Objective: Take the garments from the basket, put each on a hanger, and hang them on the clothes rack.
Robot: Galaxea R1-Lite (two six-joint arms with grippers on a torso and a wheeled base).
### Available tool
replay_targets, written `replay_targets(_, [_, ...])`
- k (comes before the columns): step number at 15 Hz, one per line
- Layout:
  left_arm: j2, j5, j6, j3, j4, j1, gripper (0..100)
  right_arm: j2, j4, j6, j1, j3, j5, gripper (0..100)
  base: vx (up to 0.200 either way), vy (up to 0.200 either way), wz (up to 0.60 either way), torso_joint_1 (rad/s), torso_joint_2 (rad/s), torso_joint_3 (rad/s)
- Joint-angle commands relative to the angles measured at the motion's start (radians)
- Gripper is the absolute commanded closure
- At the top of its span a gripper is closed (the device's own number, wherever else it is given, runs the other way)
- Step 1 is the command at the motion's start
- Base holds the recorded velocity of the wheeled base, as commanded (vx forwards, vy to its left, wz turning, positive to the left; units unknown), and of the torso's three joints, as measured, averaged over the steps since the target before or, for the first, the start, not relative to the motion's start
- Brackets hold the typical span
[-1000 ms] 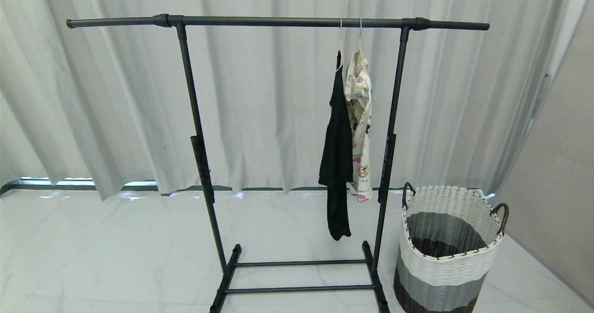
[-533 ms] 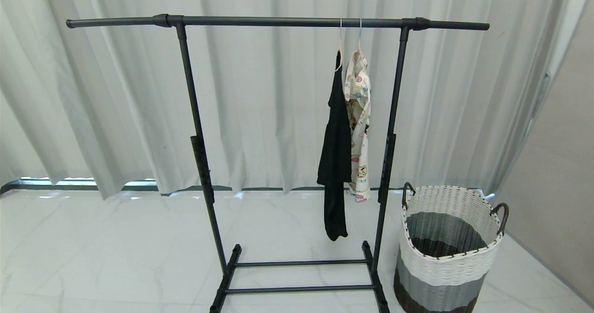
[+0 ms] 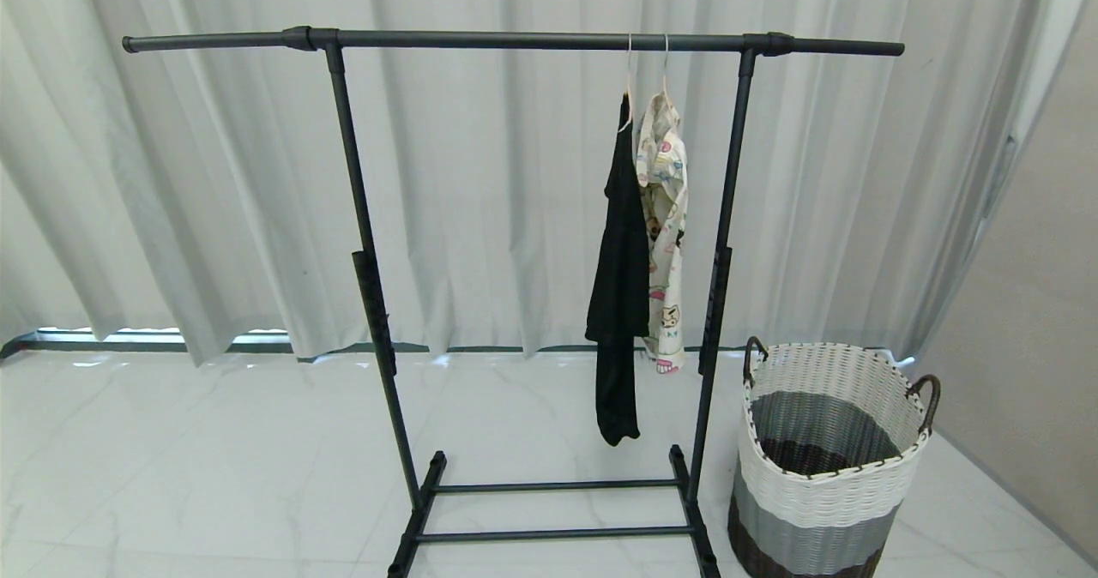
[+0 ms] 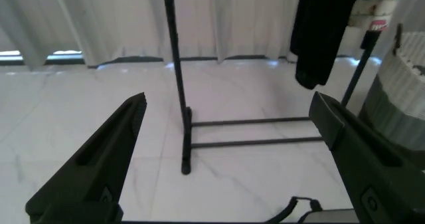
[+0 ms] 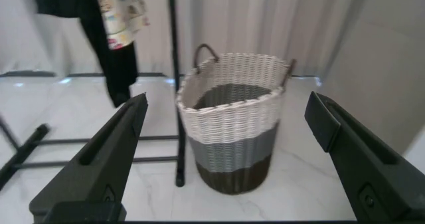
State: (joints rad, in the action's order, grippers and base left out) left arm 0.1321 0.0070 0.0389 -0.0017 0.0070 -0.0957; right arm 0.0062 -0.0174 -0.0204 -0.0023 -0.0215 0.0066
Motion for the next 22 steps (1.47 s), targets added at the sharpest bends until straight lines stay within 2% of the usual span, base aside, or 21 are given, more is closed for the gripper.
replay_targets(1, [-0.005,0.004,-0.011,0.000,0.001,0.060,0,0.006,0.001,0.000,0.001,-0.002,-0.007,0,0.000,0.000,0.00,0.000,0.00,0.000])
replay_targets(3, [0.009,0.004,-0.007,0.000,0.001,0.169,0,-0.002,0.001,-0.001,0.001,0.000,-0.007,0,0.000,0.000,0.00,0.000,0.00,0.000])
replay_targets(6, [-0.037,0.001,-0.017,0.000,0.001,0.174,0,-0.005,0.002,-0.001,0.002,0.000,-0.023,0,0.000,0.000,0.00,0.000,0.00,0.000])
replay_targets(7, [-0.037,0.001,-0.017,0.000,0.001,0.172,0,-0.006,0.004,-0.015,0.002,0.000,-0.007,0,0.000,0.000,0.00,0.000,0.00,0.000])
replay_targets(9, [-0.037,0.002,-0.024,0.000,0.001,0.172,0,-0.006,0.007,-0.023,0.002,0.002,0.073,0,0.000,0.000,0.00,0.000,0.00,0.000])
replay_targets(10, [-0.037,0.002,-0.028,0.000,0.001,0.172,0,-0.006,0.007,-0.015,0.002,0.002,0.081,0,0.000,0.000,0.00,0.000,0.00,0.000])
replay_targets(11, [-0.037,0.002,-0.028,0.000,0.001,0.172,0,-0.006,0.014,0.025,0.002,0.005,0.067,0,0.000,0.000,0.00,0.000,0.00,0.000])
replay_targets(12, [-0.037,0.002,-0.028,0.000,0.001,0.172,0,-0.005,0.071,0.083,0.002,0.021,-0.011,0,0.000,0.000,0.00,0.000,0.00,0.000])
replay_targets(13, [-0.037,0.002,-0.028,0.000,0.001,0.172,0,-0.005,0.083,0.096,0.002,0.021,-0.117,0,0.000,0.000,0.00,0.000,0.00,0.000])
replay_targets(14, [-0.037,0.002,-0.028,0.000,0.001,0.172,0,-0.005,0.073,0.060,0.002,0.021,-0.129,0,0.000,0.000,0.00,0.000,0.00,0.000])
replay_targets(15, [-0.037,0.002,-0.028,0.000,0.001,0.172,0,-0.003,0.065,-0.009,0.005,0.021,-0.123,0,0.000,0.000,0.00,0.000,0.00,0.000])
replay_targets(16, [-0.037,0.002,-0.028,0.000,0.001,0.172,0,-0.005,0.010,-0.078,0.007,0.021,-0.092,0,0.000,0.000,0.00,0.000,0.00,0.000])
replay_targets(22, [-0.037,0.002,-0.028,0.000,0.001,0.172,0,-0.006,0.013,-0.076,0.007,0.020,-0.097,0,0.000,0.000,0.00,0.000,0.00,0.000])
